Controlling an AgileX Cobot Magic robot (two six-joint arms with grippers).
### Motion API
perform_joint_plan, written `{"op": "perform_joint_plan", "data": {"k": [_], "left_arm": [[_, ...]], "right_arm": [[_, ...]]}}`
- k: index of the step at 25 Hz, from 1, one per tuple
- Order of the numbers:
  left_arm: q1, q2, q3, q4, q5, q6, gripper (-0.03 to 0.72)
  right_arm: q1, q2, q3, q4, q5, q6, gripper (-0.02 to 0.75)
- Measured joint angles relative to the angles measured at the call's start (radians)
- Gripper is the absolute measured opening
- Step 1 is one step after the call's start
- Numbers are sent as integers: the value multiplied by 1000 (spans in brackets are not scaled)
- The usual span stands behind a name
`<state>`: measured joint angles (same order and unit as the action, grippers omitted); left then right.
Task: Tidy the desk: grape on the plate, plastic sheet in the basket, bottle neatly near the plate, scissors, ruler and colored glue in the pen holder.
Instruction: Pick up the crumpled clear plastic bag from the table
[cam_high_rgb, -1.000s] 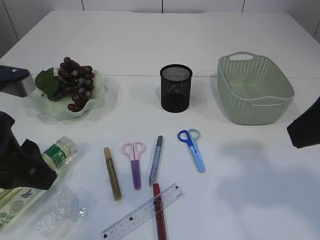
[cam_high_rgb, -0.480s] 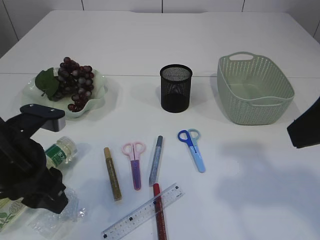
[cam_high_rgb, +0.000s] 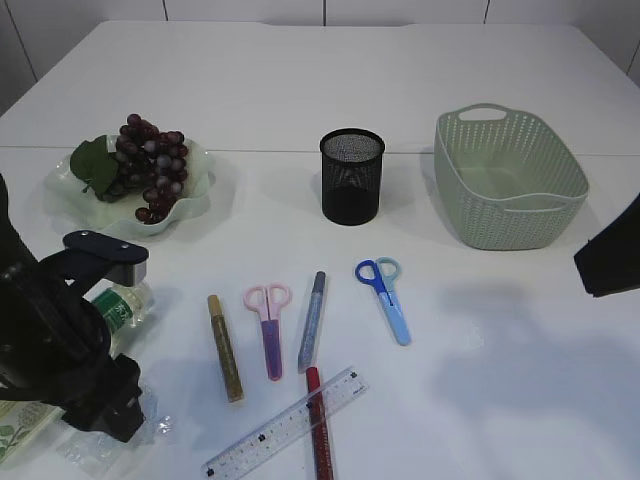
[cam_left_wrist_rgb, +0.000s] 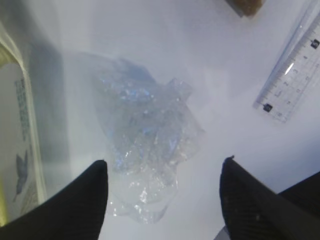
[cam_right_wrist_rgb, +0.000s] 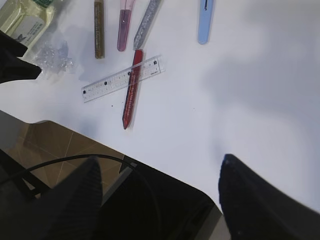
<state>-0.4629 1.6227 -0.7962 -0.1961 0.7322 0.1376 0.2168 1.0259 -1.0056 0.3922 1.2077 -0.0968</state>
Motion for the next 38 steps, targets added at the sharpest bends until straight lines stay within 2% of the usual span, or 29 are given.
{"op": "perform_joint_plan", "data": {"k": [20,34,38], "left_arm": [[0,83,0,-25,-178,-1,529],[0,131,0,-35,-169,-1,527],[0,131,0,-37,-143,-1,484]], "right_arm": [[0,0,0,2,0,2,565],[0,0,0,2,-19,2,565],[0,0,0,2,-25,2,565]]}}
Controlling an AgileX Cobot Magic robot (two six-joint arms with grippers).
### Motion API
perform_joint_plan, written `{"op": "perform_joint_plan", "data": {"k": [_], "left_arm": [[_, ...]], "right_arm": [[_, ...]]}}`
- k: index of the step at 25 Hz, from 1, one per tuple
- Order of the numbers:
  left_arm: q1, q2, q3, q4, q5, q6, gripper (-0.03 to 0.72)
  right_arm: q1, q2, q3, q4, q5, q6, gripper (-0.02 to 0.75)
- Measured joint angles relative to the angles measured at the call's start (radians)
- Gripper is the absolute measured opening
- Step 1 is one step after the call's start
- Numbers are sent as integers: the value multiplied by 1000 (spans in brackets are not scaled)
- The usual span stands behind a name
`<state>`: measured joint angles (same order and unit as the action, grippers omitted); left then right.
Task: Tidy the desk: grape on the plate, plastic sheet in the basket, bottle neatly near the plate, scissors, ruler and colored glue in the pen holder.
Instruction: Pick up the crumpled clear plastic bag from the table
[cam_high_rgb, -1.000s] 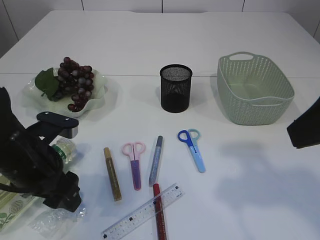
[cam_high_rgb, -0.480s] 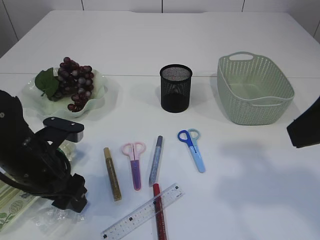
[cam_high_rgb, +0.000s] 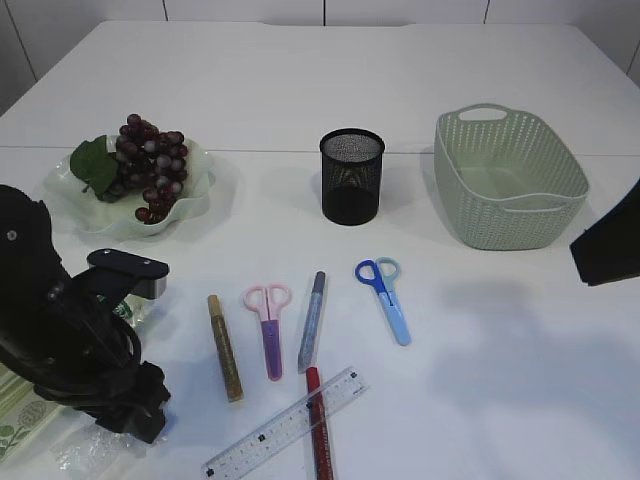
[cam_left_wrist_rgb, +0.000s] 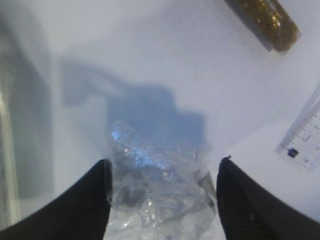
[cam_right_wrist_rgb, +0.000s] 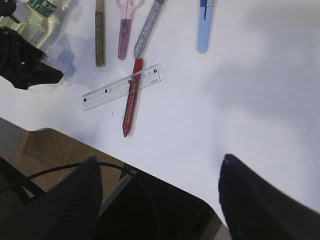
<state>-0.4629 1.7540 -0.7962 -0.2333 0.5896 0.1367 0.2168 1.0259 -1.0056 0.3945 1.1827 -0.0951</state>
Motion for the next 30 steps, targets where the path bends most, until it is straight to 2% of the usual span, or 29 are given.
{"op": "perform_joint_plan", "data": {"k": [12,16,20,30], "left_arm": [[0,0,0,0,37,0,214],[0,0,0,0,42,0,147],[0,0,0,0,43,0,110],[0,-121,0,-5,45,-1,102]], "right_arm": [[0,0,0,0,-6,0,565],[0,0,0,0,-6,0,565],[0,0,0,0,-6,0,565],[0,0,0,0,-6,-2,565]]}}
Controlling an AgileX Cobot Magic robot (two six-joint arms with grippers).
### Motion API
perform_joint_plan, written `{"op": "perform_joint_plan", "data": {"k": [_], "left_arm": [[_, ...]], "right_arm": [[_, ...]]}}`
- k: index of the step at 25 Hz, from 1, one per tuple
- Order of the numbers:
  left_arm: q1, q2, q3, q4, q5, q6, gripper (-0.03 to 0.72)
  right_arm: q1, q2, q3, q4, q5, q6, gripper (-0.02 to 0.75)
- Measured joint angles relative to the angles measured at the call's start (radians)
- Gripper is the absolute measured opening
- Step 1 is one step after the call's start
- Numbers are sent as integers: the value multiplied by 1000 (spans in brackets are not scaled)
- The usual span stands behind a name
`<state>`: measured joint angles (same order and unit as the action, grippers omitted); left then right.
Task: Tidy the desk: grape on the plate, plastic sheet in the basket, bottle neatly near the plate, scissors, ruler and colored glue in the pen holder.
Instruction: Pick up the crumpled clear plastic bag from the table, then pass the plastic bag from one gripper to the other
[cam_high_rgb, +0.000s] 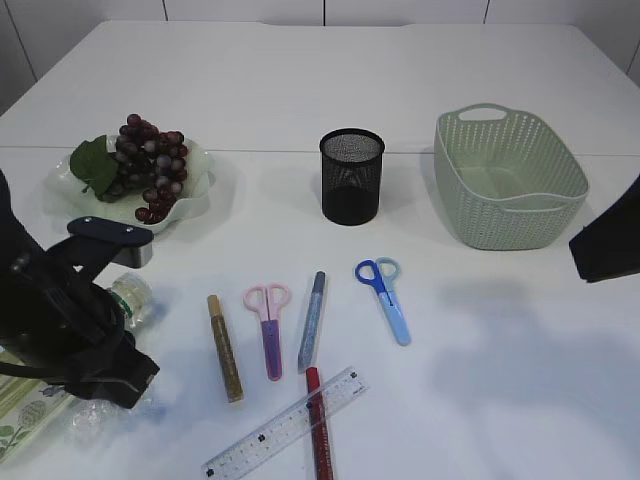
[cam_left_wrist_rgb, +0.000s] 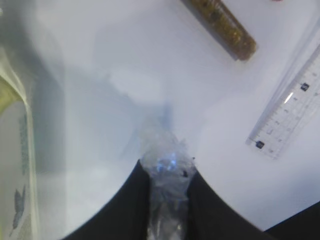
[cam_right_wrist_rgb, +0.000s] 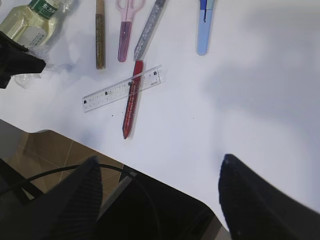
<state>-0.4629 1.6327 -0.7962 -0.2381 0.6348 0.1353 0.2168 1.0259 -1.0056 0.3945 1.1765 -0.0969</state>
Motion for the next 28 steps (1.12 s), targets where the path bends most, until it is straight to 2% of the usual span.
{"op": "perform_joint_plan", "data": {"k": [6,9,12,22,28], "left_arm": [[0,-118,-15,-50,-11,0,99],[0,-167,-52,-115,-15,0,99],[0,-196,-102,-223,-15,34,98],[0,-200,-219,-793,-6,324,96],[0,-200,-252,-1087,-21,482,96]], "right_arm": [[0,0,0,0,-2,0,565],[0,0,0,0,-8,0,565],[0,0,0,0,-9,-2,565],[0,0,0,13,-43,-2,565],[0,0,0,108,-113,-14,565]]}}
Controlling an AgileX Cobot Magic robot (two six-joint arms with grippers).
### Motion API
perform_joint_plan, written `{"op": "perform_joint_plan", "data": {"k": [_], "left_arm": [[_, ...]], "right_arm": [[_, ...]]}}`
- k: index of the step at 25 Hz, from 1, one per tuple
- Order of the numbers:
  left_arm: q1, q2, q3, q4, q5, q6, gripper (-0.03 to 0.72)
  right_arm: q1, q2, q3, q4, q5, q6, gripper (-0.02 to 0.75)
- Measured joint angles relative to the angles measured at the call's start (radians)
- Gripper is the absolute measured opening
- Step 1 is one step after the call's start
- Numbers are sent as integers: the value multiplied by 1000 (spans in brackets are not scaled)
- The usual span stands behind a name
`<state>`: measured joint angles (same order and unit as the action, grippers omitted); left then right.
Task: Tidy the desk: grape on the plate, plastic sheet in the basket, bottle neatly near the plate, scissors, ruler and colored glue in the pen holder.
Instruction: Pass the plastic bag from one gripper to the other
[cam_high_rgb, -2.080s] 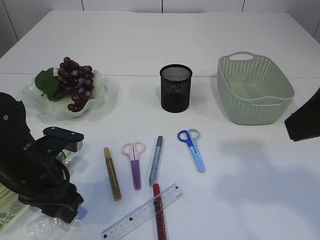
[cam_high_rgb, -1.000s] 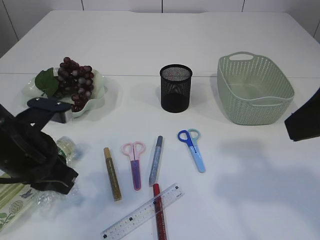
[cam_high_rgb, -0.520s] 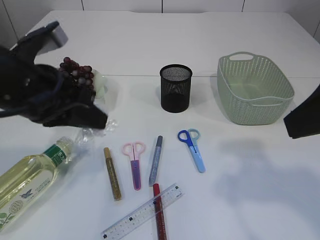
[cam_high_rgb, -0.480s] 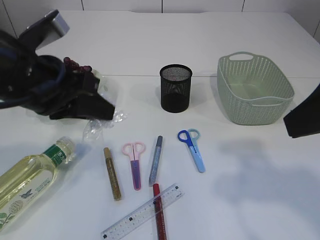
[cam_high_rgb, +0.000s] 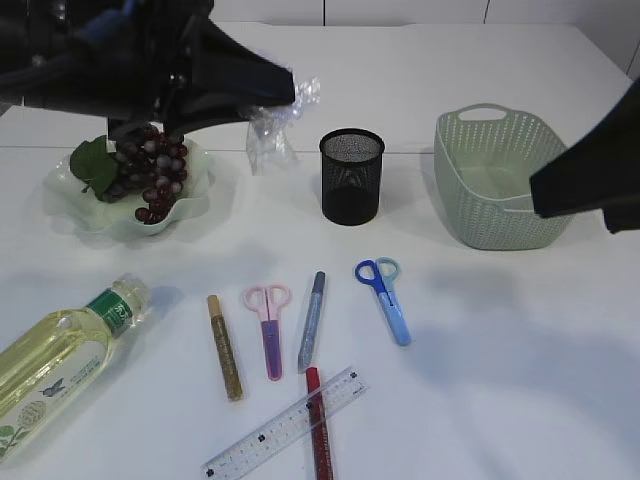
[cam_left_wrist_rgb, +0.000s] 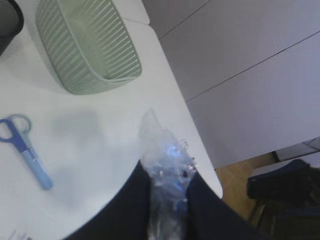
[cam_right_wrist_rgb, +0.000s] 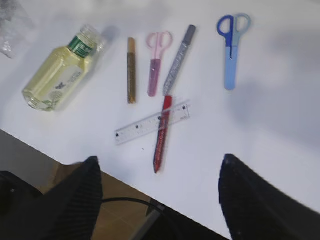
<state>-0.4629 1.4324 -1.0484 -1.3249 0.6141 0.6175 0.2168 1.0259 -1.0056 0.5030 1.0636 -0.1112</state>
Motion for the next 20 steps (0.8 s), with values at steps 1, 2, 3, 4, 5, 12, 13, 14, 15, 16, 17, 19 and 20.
{"op": "perform_joint_plan", "data": {"k": [1,2,3,4,5,12,13,14,15,16,17,19,20], "left_arm": [[-2,0,-5,-36,-2,15,96],[-2,0,-9,-61,-8,22,96],[-4,0,-11,-86,-10,29,96],[-4,0,-14,-102,-15,34,96],[-4,0,-19,-113,-19,36,95],[-4,14,-27,-143,-26,41,95],[-4,14,-27,-146,-28,41,95],[-4,14,-27,-150,-28,41,95],[-4,14,-27,-150,-28,41,95],[-4,14,-27,-152,-28,41,95],[-4,14,-27,-154,-29,41,95],[-4,14,-27,-158,-34,41,95],[-4,14,-27,-160,-36,41,95]], "right_arm": [[0,0,0,26,-18,-11,565],[0,0,0,49,-32,-27,565],[0,0,0,72,-48,-43,565],[0,0,0,90,-64,-63,565],[0,0,0,109,-76,-86,565],[2,29,0,265,-158,-230,565],[11,42,0,291,-162,-248,565],[23,58,0,306,-167,-261,565],[42,73,0,316,-174,-273,565],[65,86,0,324,-182,-280,565],[84,99,0,328,-196,-283,565],[128,123,0,337,-227,-290,565],[147,132,0,342,-246,-294,565]]}}
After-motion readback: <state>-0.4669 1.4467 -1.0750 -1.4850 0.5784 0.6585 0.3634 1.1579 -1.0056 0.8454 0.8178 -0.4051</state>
